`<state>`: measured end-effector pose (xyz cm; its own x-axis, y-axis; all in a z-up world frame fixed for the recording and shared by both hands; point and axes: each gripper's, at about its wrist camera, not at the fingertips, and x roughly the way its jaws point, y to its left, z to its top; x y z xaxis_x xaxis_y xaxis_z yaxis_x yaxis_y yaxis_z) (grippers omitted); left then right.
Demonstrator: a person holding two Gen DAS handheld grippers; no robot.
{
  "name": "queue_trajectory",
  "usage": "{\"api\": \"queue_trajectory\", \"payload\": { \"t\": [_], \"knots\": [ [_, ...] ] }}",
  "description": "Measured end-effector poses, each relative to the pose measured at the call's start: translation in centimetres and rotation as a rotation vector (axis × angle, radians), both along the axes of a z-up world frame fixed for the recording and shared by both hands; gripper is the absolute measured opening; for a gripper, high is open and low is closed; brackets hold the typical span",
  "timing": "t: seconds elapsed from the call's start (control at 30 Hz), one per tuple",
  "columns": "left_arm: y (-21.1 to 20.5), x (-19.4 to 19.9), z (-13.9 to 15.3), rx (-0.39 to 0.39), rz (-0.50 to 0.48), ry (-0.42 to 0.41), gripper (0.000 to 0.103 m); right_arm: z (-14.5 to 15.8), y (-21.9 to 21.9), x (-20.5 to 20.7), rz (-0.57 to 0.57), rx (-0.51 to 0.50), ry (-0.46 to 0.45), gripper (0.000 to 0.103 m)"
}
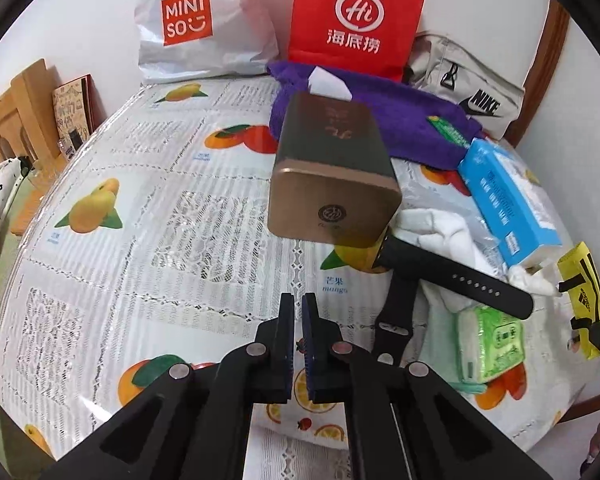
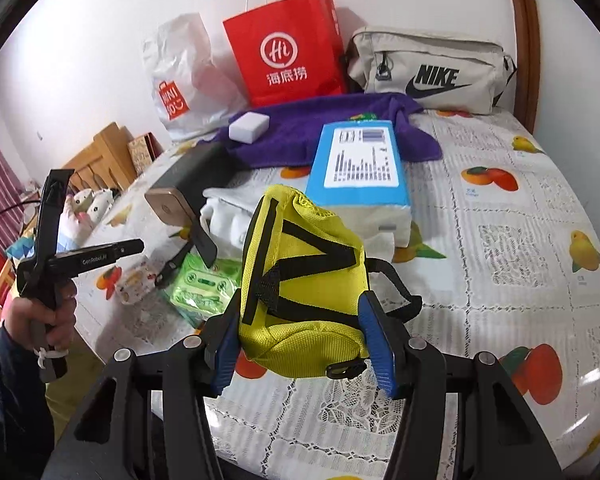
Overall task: Organize soft objects
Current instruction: 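Grasp the white orange-print packet with the left gripper while the right holds the yellow pouch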
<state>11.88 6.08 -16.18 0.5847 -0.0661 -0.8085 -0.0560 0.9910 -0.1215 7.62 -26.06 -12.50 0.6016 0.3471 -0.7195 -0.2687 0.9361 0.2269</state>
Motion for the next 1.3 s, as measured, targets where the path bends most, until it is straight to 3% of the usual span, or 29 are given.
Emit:
{"api": "queue_trajectory", "payload": {
  "t": [0.3,0.37,0.43,0.5,0.53,0.6,0.73,0.8,0.93,1.07,1.13,1.17,1.2,1.3],
  "knots": [
    [0.0,-1.6,-0.8,0.000,-0.043,0.037,0.008,0.3,-0.3,-0.5,-0.004,0.006,-0.010,0.055],
    [-0.1,-1.9,-1.3,-0.015,-0.058,0.051,0.023,-0.4,-0.3,-0.5,-0.006,0.000,0.012,0.055],
    [-0.3,-2.3,-1.4,-0.024,-0.068,0.042,0.047,-0.9,-0.3,-0.5,-0.004,-0.004,0.026,0.055],
    [-0.7,-2.7,-1.4,-0.020,-0.093,0.032,0.061,-1.6,-0.1,-0.5,-0.003,-0.023,0.040,0.055],
    [-0.9,-2.8,-1.5,-0.011,-0.108,0.030,0.067,-1.9,0.0,-0.5,-0.005,-0.036,0.047,0.055],
    [-1.6,-3.0,-1.9,0.023,-0.133,0.031,0.069,-2.7,0.2,-0.4,0.001,-0.054,0.065,0.056],
    [-2.9,-3.2,-2.9,0.151,-0.156,0.014,0.072,-3.6,1.2,-0.8,-0.001,-0.138,0.036,0.063],
    [-2.6,-3.2,-2.9,0.132,-0.149,0.004,0.069,-3.9,1.7,-0.7,0.002,-0.191,0.037,0.068],
    [-2.2,-3.1,-2.9,0.144,-0.146,-0.020,0.062,-4.9,1.9,-0.1,-0.015,-0.205,0.055,0.077],
    [-2.0,-3.0,-2.8,0.144,-0.139,-0.035,0.053,-6.1,2.8,0.7,-0.058,-0.275,0.058,0.078],
    [-1.9,-2.8,-2.7,0.143,-0.132,-0.036,0.045,-6.4,3.2,0.9,-0.066,-0.305,0.052,0.071],
    [-1.7,-2.7,-2.7,0.138,-0.126,-0.035,0.043,-6.3,3.2,0.9,-0.070,-0.304,0.044,0.057],
    [-1.6,-2.6,-2.6,0.134,-0.124,-0.035,0.041,-6.1,3.0,0.9,-0.075,-0.301,0.041,0.052],
    [-1.3,-2.5,-2.6,0.131,-0.118,-0.041,0.033,-5.5,2.5,0.9,-0.067,-0.274,0.051,0.048]
  ]
}}
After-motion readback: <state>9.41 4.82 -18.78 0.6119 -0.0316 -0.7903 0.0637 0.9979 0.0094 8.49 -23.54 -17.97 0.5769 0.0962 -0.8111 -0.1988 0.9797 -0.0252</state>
